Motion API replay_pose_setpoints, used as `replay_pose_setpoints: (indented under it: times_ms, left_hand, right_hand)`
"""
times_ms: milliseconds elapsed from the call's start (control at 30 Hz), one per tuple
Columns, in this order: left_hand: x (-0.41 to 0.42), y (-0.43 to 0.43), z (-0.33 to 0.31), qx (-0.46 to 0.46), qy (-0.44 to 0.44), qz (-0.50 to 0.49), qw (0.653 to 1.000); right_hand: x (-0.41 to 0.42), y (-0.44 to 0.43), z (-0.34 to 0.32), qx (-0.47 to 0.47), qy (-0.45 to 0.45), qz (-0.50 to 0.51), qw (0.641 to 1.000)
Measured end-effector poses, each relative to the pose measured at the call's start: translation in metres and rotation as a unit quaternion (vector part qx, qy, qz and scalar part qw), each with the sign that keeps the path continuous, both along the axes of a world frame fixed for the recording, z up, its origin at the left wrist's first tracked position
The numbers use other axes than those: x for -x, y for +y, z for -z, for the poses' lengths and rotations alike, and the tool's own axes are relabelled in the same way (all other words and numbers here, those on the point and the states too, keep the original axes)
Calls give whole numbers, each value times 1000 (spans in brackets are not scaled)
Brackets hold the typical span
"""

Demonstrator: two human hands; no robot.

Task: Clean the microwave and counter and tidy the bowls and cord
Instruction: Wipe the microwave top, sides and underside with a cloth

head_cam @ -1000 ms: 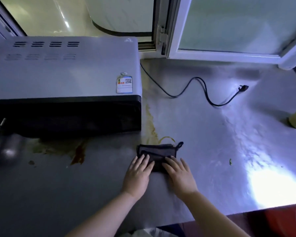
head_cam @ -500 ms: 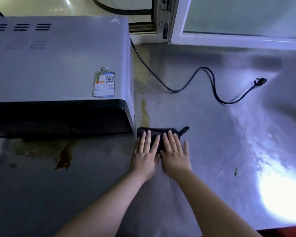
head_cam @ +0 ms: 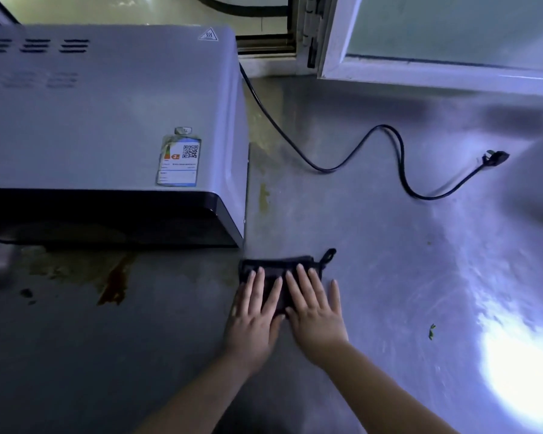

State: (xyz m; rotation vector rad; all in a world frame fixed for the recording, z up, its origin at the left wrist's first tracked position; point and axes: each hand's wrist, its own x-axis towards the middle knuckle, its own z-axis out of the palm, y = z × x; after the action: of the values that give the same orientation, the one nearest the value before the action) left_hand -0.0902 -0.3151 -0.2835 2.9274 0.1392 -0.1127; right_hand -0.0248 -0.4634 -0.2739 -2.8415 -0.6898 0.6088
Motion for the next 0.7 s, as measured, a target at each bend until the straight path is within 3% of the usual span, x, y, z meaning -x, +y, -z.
replay_pose_setpoints:
  times_ms: [133,267,467,700]
  left_hand:
    - [22,2,1,1,11,-5,1000]
    - [-42,5,3,6,7,-33,999]
    - [-144,20,3,0,3,-8,1000]
    - [-64,9,-12,12,43,4,999]
  right_hand:
    - [17,-1,-2,-9,-8,-37,999]
    - [-44,10,-8,4,-25,-24,999]
    - [-140,28,-16,29,20,10,999]
    - [-60,10,-17,1,52,-19,998]
